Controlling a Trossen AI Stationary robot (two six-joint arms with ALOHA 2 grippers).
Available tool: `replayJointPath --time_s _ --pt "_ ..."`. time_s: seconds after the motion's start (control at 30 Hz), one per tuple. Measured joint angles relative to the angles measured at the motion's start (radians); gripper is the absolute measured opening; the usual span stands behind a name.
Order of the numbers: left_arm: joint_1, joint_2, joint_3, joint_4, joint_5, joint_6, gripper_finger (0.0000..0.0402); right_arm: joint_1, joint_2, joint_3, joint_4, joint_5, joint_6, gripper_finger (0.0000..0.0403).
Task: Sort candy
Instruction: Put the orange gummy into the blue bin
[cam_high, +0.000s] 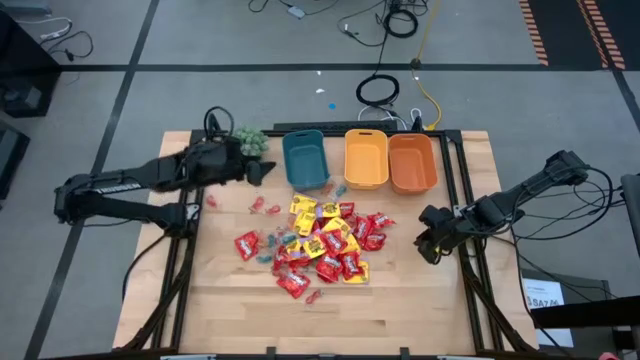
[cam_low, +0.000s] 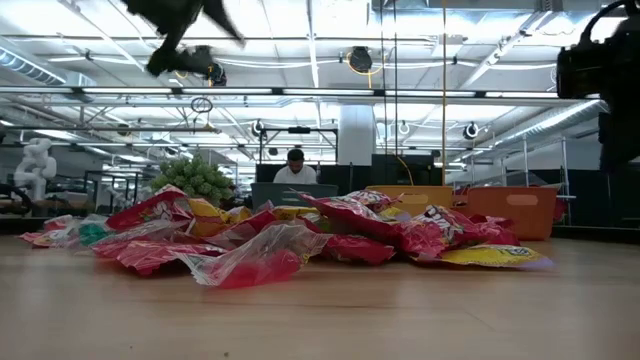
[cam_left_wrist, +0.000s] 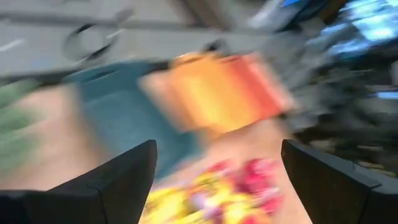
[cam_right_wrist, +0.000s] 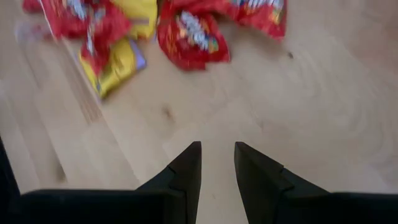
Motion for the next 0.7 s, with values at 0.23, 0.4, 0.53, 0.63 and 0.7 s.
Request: replayJointPath --time_s 0.23,0.4,0.53,0.63,0.7 --pt "0.288 0.095 0.024 -0.346 0.203 0.223 0.0352 -0.001 0.000 0.000 0.058 0.133 0.024 0.0086" --pt "0.408 0.208 0.024 -0.489 0.279 0.336 0.0352 -0.002 0.000 0.000 0.121 0.161 0.071 0.0086" --pt "0.448 0.284 0.024 -0.528 0.255 0.389 0.0352 -0.002 0.000 0.000 0.139 0.162 0.095 0.0086" --pt "0.473 0.336 0.021 -0.526 0.236 0.417 0.0352 -0.002 0.000 0.000 0.138 0.162 0.129 0.0086" --pt "0.501 0.367 0.004 -0.521 0.233 0.417 0.0352 -0.002 0.000 0.000 0.138 0.162 0.156 0.0086"
